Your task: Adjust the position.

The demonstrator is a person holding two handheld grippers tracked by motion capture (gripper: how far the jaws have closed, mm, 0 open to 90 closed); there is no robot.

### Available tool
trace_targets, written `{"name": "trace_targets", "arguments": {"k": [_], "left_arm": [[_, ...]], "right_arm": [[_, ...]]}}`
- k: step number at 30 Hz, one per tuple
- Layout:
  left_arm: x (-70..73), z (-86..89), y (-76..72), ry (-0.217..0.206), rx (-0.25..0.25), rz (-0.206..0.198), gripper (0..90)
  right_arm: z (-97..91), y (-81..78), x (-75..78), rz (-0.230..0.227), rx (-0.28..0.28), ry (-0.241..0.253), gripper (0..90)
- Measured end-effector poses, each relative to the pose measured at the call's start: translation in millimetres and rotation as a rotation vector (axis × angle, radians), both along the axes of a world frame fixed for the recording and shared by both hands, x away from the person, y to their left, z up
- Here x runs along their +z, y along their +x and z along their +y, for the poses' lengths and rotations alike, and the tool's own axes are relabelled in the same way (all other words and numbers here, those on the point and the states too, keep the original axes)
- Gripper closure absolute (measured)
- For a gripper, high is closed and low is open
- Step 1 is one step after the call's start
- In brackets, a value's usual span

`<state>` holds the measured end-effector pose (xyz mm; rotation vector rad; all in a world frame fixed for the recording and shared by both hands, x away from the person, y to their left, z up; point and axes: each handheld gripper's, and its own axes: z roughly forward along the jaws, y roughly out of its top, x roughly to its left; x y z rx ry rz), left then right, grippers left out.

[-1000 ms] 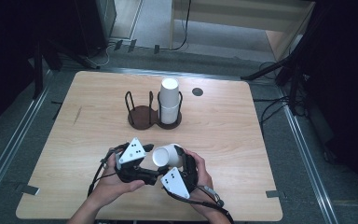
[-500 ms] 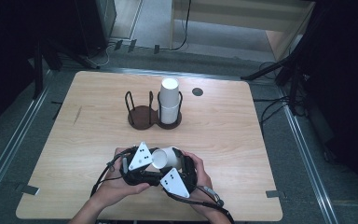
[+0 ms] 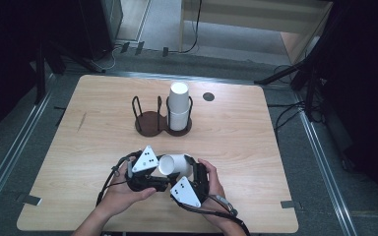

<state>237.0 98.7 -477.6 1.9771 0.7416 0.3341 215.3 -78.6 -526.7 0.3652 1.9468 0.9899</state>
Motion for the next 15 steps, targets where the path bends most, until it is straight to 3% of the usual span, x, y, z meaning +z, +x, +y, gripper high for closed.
{"name": "trace_targets", "arguments": {"k": [3, 4, 7, 9, 10, 15], "left_arm": [[-0.1, 7.5, 4.2, -0.024, 0.006, 0.005, 34.2], [0.1, 11.2, 6.5, -0.04, 0.015, 0.006, 34.5], [0.7, 15.8, 8.7, -0.062, 0.037, 0.0, 34.6], [1.5, 20.0, 10.1, -0.074, 0.06, -0.015, 34.6], [0.3, 23.4, 10.4, -0.1, 0.08, -0.051, 34.5], [-3.7, 30.3, 11.6, -0.151, 0.112, -0.09, 34.2]], "right_arm": [[-0.2, 0.7, 0.7, 0.002, -0.005, 0.003, 12.8], [-1.0, 1.1, 3.6, 0.024, -0.005, 0.02, 13.1], [-2.4, 1.5, 6.2, 0.024, -0.015, 0.032, 13.0], [-5.3, 2.0, 9.6, 0.032, -0.023, 0.054, 12.9], [-6.2, 2.5, 10.6, 0.034, -0.028, 0.061, 12.9], [-9.4, 5.9, 15.5, 0.045, -0.055, 0.101, 12.8]]}}
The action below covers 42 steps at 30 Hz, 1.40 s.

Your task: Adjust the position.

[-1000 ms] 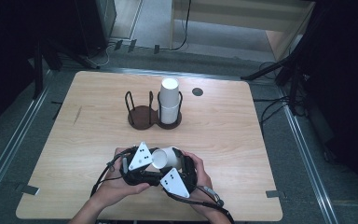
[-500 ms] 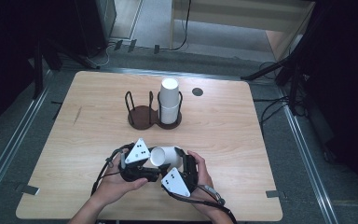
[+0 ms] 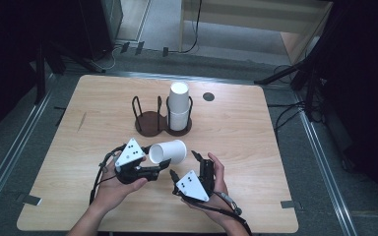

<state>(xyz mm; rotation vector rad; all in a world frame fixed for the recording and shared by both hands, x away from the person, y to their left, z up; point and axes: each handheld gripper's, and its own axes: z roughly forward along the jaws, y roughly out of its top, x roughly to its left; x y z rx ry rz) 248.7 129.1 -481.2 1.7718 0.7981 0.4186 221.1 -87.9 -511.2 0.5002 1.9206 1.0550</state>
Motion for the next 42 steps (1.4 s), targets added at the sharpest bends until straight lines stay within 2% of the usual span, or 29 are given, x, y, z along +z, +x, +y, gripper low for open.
{"name": "trace_targets", "arguments": {"k": [1, 2, 3, 4, 5, 6, 8, 11, 17, 19, 21, 25, 29, 31, 34, 37, 42], "left_arm": [[-1.5, 4.5, -0.3, -0.039, 0.017, -0.018, 34.1], [-1.5, 4.5, -0.3, -0.039, 0.017, -0.018, 34.1], [-1.5, 6.8, -0.3, -0.05, 0.022, -0.022, 34.1], [-1.3, 8.8, -0.6, -0.071, 0.026, -0.03, 34.1], [-0.9, 11.5, -1.0, -0.094, 0.038, -0.048, 34.1], [-0.9, 11.5, -1.0, -0.094, 0.038, -0.048, 34.1], [-0.2, 13.1, -1.8, -0.085, 0.048, -0.075, 34.2], [-0.6, 13.3, -2.0, -0.084, 0.047, -0.085, 34.2], [-1.3, 15.3, -0.8, -0.117, 0.043, -0.075, 34.2], [-1.7, 17.1, 0.0, -0.145, 0.05, -0.066, 34.1], [-1.4, 20.1, 1.3, -0.179, 0.054, -0.055, 34.1], [-1.1, 21.5, 1.2, -0.195, 0.053, -0.053, 34.0], [-0.2, 21.4, 0.2, -0.198, 0.06, -0.076, 33.7], [0.3, 22.1, -0.3, -0.215, 0.061, -0.075, 33.6], [-0.1, 22.1, -0.8, -0.22, 0.073, -0.089, 33.6], [-0.4, 23.4, -0.3, -0.246, 0.083, -0.091, 33.6], [-2.9, 24.3, 0.5, -0.262, 0.112, -0.111, 33.5]], "right_arm": [[-1.2, 2.0, 3.1, 0.01, -0.014, 0.029, 12.8], [-1.2, 2.0, 3.1, 0.01, -0.014, 0.029, 12.8], [-2.6, 4.0, 6.3, 0.013, -0.033, 0.062, 12.8], [-2.6, 4.0, 6.3, 0.013, -0.033, 0.062, 12.8], [-4.6, 4.9, 9.3, 0.019, -0.049, 0.084, 12.8], [-5.4, 5.3, 10.4, 0.02, -0.054, 0.096, 12.8], [-6.3, 5.3, 11.4, 0.022, -0.056, 0.103, 12.8], [-7.7, 5.1, 13.9, 0.026, -0.05, 0.132, 12.8], [-7.2, 5.3, 16.4, 0.04, -0.069, 0.177, 12.8], [-7.0, 5.2, 17.0, 0.045, -0.07, 0.188, 12.9], [-5.4, 4.5, 16.9, 0.037, -0.084, 0.172, 12.9], [-5.1, 4.3, 19.2, 0.04, -0.097, 0.177, 13.0], [-7.8, 4.7, 24.4, 0.041, -0.12, 0.206, 13.2], [-9.8, 5.3, 27.9, 0.048, -0.132, 0.237, 13.6], [-9.6, 5.7, 28.8, 0.047, -0.151, 0.234, 14.9], [-8.1, 5.8, 28.9, 0.053, -0.171, 0.235, 14.9], [-8.2, 6.8, 30.0, 0.082, -0.173, 0.268, 14.9]]}}
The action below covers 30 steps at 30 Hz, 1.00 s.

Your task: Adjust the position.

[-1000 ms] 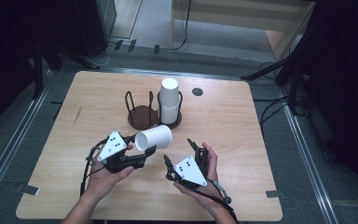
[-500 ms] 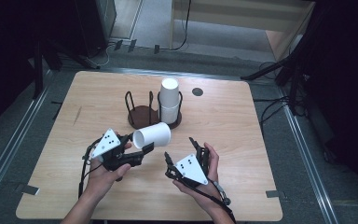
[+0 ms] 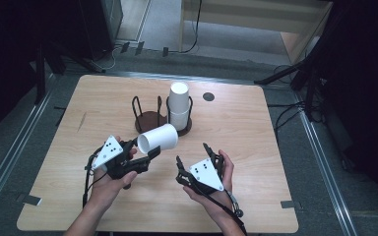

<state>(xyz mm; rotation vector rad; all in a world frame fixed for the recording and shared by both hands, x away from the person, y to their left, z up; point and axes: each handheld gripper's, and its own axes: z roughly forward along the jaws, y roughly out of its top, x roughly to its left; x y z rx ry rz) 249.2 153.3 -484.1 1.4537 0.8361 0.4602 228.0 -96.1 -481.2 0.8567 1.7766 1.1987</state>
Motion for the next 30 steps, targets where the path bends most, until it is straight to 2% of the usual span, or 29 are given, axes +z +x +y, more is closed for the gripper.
{"name": "trace_targets", "arguments": {"k": [1, 2, 6, 8, 11, 14, 18, 21, 22, 23, 24, 25, 26, 27, 28, 30], "left_arm": [[-1.3, -0.7, -0.1, -0.011, 0.007, -0.009, 33.5], [-1.3, -0.7, -0.1, -0.011, 0.007, -0.009, 33.5], [-2.9, -2.5, -0.6, -0.024, 0.008, -0.031, 33.7], [-3.2, -2.5, -0.9, -0.03, 0.018, -0.037, 33.8], [-3.4, -1.8, -1.3, -0.05, 0.026, -0.047, 34.0], [-4.0, -2.1, -1.2, -0.048, 0.027, -0.05, 34.0], [-5.0, -2.7, -1.6, -0.052, 0.025, -0.06, 34.1], [-5.6, -2.7, -1.5, -0.054, 0.028, -0.065, 34.2], [-5.8, -2.8, -1.6, -0.052, 0.028, -0.066, 34.2], [-6.0, -2.9, -1.7, -0.052, 0.027, -0.067, 34.2], [-6.1, -3.1, -1.9, -0.05, 0.028, -0.071, 34.3], [-6.1, -3.9, -2.2, -0.053, 0.03, -0.076, 34.3], [-6.1, -3.9, -2.2, -0.053, 0.03, -0.076, 34.3], [-6.3, -4.4, -2.8, -0.053, 0.031, -0.079, 34.3], [-6.3, -4.4, -2.8, -0.053, 0.031, -0.079, 34.3], [-7.1, -4.8, -3.1, -0.053, 0.031, -0.084, 34.3]], "right_arm": [[-0.9, 0.4, 1.2, 0.019, 0.007, 0.032, 15.2], [-0.9, 0.4, 1.2, 0.019, 0.007, 0.032, 15.2], [-2.5, 1.6, 3.1, 0.064, 0.012, 0.118, 17.7], [-2.1, 1.7, 3.0, 0.074, 0.01, 0.137, 19.1], [0.5, 0.4, 3.7, 0.129, 0.016, 0.2, 21.6], [4.2, -1.2, 6.3, 0.158, 0.031, 0.23, 22.0], [5.7, -1.6, 13.6, 0.187, 0.023, 0.261, 21.2], [4.3, -1.5, 21.9, 0.219, 0.008, 0.334, 18.4], [4.0, -1.6, 24.5, 0.246, 0.003, 0.394, 15.8], [4.0, -1.6, 24.5, 0.246, 0.003, 0.394, 15.8], [4.4, -1.5, 24.8, 0.266, 0.002, 0.424, 13.5], [5.7, -1.2, 24.6, 0.306, -0.001, 0.486, 10.7], [5.7, -1.2, 24.6, 0.306, -0.001, 0.486, 10.7], [7.3, -0.3, 23.5, 0.336, 0.005, 0.538, 7.2], [7.3, -0.3, 23.5, 0.336, 0.005, 0.538, 7.2], [9.0, 0.8, 22.3, 0.367, 0.001, 0.592, 4.3]]}}
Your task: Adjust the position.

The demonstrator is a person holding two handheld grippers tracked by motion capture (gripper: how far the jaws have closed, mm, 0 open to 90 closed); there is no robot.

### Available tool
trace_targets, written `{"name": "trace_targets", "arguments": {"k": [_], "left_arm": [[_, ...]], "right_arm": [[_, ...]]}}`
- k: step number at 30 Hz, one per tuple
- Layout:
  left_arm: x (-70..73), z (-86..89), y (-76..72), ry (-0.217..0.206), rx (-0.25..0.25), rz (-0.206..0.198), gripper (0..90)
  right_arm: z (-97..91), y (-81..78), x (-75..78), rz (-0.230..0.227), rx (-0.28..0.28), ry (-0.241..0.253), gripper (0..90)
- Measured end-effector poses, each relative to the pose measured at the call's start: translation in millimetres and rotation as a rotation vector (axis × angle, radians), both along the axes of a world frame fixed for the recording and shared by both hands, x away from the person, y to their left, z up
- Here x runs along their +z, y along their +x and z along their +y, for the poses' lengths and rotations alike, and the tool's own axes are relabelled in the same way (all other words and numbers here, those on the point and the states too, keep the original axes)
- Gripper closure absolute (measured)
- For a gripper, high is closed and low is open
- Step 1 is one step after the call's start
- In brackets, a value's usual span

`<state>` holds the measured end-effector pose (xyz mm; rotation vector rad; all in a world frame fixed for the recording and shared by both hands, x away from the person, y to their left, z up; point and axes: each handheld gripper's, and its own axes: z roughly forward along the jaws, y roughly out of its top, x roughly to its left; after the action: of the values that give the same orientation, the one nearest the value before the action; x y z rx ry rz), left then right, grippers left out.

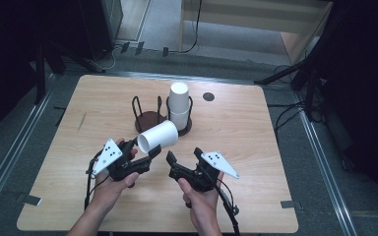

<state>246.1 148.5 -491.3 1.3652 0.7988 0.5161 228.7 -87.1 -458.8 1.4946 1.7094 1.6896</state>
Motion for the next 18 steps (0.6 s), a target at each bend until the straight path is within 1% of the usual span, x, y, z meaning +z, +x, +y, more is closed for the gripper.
{"name": "trace_targets", "arguments": {"k": [1, 2, 3, 4, 5, 6, 7, 8, 10, 11, 12, 13, 14, 15, 16, 17, 18], "left_arm": [[-1.2, -0.9, -0.3, -0.002, 0.002, -0.001, 34.3], [-1.2, -0.9, -0.3, -0.002, 0.002, -0.001, 34.4], [-2.4, -2.1, -0.3, -0.003, 0.007, -0.009, 34.4], [-2.4, -2.1, -0.3, -0.003, 0.007, -0.009, 34.4], [-3.6, -3.4, -0.5, -0.01, 0.012, -0.022, 34.4], [-3.6, -3.4, -0.5, -0.01, 0.012, -0.022, 34.4], [-4.7, -4.6, -0.9, -0.015, 0.015, -0.026, 34.4], [-4.7, -4.6, -0.9, -0.015, 0.015, -0.026, 34.4], [-5.8, -6.3, -1.3, -0.015, 0.013, -0.032, 34.4], [-6.1, -6.9, -1.5, -0.013, 0.014, -0.031, 34.5], [-6.5, -7.7, -1.7, -0.015, 0.014, -0.034, 34.5], [-6.9, -9.0, -2.0, -0.014, 0.012, -0.036, 34.4], [-6.9, -9.0, -2.0, -0.014, 0.012, -0.036, 34.4], [-7.4, -10.2, -2.2, -0.014, 0.01, -0.038, 34.4], [-7.4, -10.2, -2.2, -0.014, 0.01, -0.038, 34.5], [-7.7, -10.7, -2.2, -0.014, 0.011, -0.039, 34.4], [-7.9, -11.3, -2.3, -0.014, 0.012, -0.039, 34.4]], "right_arm": [[1.9, 0.8, -1.2, 0.025, -0.001, 0.038, 3.3], [1.9, 0.8, -1.2, 0.025, -0.001, 0.038, 3.3], [3.0, 1.5, -2.1, 0.048, -0.006, 0.083, 3.3], [3.0, 1.7, -2.4, 0.063, -0.009, 0.11, 3.3], [3.1, 2.4, -2.7, 0.071, -0.015, 0.132, 3.3], [3.1, 2.4, -2.7, 0.071, -0.015, 0.132, 3.3], [2.8, 3.9, -3.7, 0.097, -0.024, 0.184, 3.2], [2.8, 3.9, -3.7, 0.097, -0.024, 0.184, 3.2], [2.6, 5.8, -5.2, 0.131, -0.034, 0.237, 3.3], [1.8, 7.4, -7.2, 0.158, -0.052, 0.286, 3.3], [1.8, 7.4, -7.2, 0.158, -0.052, 0.286, 3.3], [0.8, 7.7, -7.8, 0.179, -0.069, 0.332, 3.4], [0.8, 7.7, -7.8, 0.179, -0.069, 0.332, 3.4], [0.5, 7.0, -7.8, 0.203, -0.087, 0.375, 3.5], [-0.4, 6.9, -8.5, 0.217, -0.089, 0.397, 3.5], [-0.8, 7.1, -9.0, 0.236, -0.086, 0.431, 3.5], [-0.8, 7.1, -9.0, 0.236, -0.086, 0.431, 3.5]]}}
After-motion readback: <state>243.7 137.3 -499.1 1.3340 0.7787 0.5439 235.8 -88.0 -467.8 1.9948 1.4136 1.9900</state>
